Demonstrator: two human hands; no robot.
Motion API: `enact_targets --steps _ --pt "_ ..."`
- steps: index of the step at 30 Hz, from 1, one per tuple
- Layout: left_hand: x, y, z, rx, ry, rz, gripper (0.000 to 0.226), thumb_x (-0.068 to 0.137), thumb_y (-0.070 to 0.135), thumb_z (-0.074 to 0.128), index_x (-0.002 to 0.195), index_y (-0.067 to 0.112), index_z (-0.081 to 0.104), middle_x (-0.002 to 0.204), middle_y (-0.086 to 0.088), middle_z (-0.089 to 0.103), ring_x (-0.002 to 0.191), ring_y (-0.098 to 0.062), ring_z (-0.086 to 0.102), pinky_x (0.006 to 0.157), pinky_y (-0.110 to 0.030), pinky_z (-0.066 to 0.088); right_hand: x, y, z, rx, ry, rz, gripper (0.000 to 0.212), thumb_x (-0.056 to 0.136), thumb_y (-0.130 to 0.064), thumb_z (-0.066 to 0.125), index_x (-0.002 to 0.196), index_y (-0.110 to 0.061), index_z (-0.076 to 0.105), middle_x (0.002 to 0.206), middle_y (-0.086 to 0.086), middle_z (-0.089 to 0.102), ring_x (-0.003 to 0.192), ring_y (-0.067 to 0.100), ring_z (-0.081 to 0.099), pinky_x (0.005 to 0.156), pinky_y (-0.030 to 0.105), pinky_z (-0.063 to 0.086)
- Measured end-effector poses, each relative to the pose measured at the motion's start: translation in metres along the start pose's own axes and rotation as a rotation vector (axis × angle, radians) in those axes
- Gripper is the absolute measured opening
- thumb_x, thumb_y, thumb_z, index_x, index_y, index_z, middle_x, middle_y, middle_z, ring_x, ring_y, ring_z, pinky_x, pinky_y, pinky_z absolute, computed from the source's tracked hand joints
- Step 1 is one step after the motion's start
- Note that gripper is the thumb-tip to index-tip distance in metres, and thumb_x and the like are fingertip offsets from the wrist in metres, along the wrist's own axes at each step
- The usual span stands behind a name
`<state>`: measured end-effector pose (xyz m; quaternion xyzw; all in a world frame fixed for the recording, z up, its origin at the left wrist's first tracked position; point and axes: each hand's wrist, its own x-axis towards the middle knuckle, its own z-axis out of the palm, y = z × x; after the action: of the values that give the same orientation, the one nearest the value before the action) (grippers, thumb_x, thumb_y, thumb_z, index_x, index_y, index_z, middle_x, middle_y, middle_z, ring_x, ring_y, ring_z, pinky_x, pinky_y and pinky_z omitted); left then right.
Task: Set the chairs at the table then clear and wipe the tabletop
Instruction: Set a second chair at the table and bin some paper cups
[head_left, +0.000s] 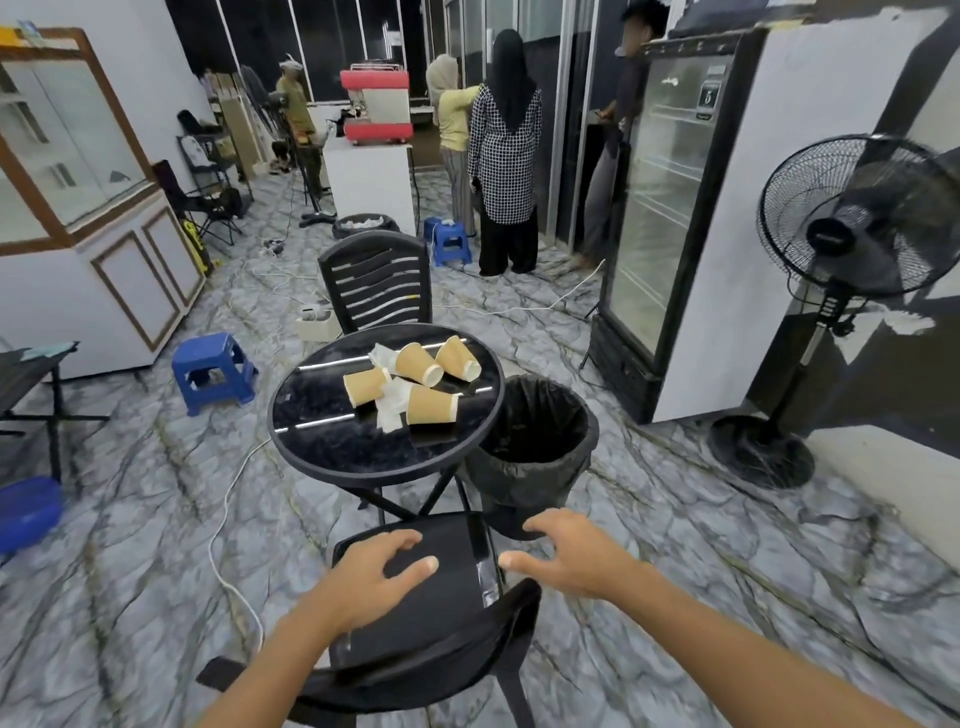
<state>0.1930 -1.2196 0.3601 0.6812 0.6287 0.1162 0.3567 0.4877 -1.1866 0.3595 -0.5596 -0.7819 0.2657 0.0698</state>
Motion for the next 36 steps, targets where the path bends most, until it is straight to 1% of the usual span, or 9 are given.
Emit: enact_targets --steps 3,7,12,17,20,25,29,33,36 --pt "0.023 0.024 0.011 0.025 0.002 0.000 0.089 0.072 0.082 0.041 0.144 0.030 0.048 0.143 0.009 0.054 0.131 -0.009 0.050 0.103 -0.023 0.040 0.009 0.025 -0.011 0.003 -0.003 0.005 0.102 0.073 -0.091 0.041 0.137 -0.014 0.054 0.138 0.002 0.056 0.128 0.017 0.048 0.104 0.036 0.044" --pt "0.064 0.063 0.033 0.058 0.027 -0.002 0.065 0.090 0.064 0.050 0.144 0.028 0.048 0.145 0.007 0.054 0.132 -0.010 0.050 0.105 -0.025 0.040 0.025 0.068 -0.029 0.004 -0.013 -0.002 0.094 0.077 -0.087 0.044 0.141 -0.018 0.051 0.141 -0.001 0.054 0.131 0.015 0.046 0.105 0.035 0.043" --pt "0.117 0.124 0.066 0.058 -0.019 -0.003 0.093 0.074 0.081 0.037 0.147 0.024 0.045 0.148 0.006 0.051 0.134 -0.013 0.048 0.106 -0.026 0.039 0.039 0.133 -0.066 -0.003 -0.063 -0.015 0.096 0.078 -0.087 0.044 0.146 -0.019 0.045 0.147 0.001 0.049 0.136 0.017 0.041 0.107 0.037 0.041" --pt "0.164 0.165 0.096 0.064 0.006 0.016 0.081 0.085 0.072 0.044 0.149 0.023 0.043 0.152 0.006 0.047 0.137 -0.011 0.046 0.107 -0.026 0.040 0.053 0.188 -0.103 -0.013 -0.058 -0.020 0.123 0.058 -0.102 0.026 0.147 -0.019 0.043 0.151 -0.001 0.046 0.139 0.018 0.038 0.110 0.040 0.039" --pt "0.185 0.178 0.104 0.063 0.035 0.012 0.066 0.094 0.060 0.050 0.149 0.024 0.042 0.151 0.006 0.047 0.130 -0.011 0.052 0.104 -0.029 0.044 0.067 0.212 -0.115 -0.025 -0.074 -0.028 0.123 0.057 -0.102 0.025 0.146 -0.020 0.043 0.151 -0.001 0.046 0.139 0.017 0.038 0.109 0.042 0.040" --pt "0.221 0.181 0.106 0.075 0.032 -0.041 0.069 0.093 0.063 0.048 0.149 0.024 0.041 0.149 0.001 0.049 0.132 -0.017 0.049 0.107 -0.033 0.042 0.106 0.237 -0.122 -0.073 -0.095 -0.082 0.121 0.059 -0.103 0.023 0.143 -0.019 0.046 0.146 0.001 0.050 0.134 0.019 0.042 0.104 0.044 0.044" --pt "0.258 0.169 0.105 0.065 0.087 -0.081 0.069 0.093 0.064 0.048 0.148 0.023 0.043 0.152 0.003 0.047 0.139 -0.015 0.042 0.113 -0.035 0.038 0.151 0.248 -0.125 -0.095 -0.143 -0.136 0.102 0.074 -0.091 0.038 0.143 -0.016 0.047 0.144 0.003 0.051 0.134 0.022 0.044 0.104 0.043 0.044" --pt "0.302 0.155 0.100 0.018 0.146 -0.135 0.068 0.092 0.063 0.050 0.147 0.023 0.046 0.151 0.004 0.048 0.139 -0.014 0.043 0.114 -0.035 0.037 0.213 0.255 -0.127 -0.131 -0.158 -0.185 0.093 0.074 -0.093 0.037 0.127 -0.020 0.057 0.119 0.002 0.062 0.113 0.023 0.054 0.080 0.036 0.046" --pt "0.332 0.142 0.093 -0.050 0.183 -0.184 0.070 0.090 0.066 0.052 0.146 0.024 0.046 0.150 0.005 0.049 0.137 -0.013 0.044 0.113 -0.035 0.039 0.264 0.256 -0.130 -0.174 -0.164 -0.184 0.069 0.076 -0.090 0.041 0.095 -0.025 0.052 0.083 -0.013 0.047 0.085 0.017 0.050 0.064 0.033 0.042"
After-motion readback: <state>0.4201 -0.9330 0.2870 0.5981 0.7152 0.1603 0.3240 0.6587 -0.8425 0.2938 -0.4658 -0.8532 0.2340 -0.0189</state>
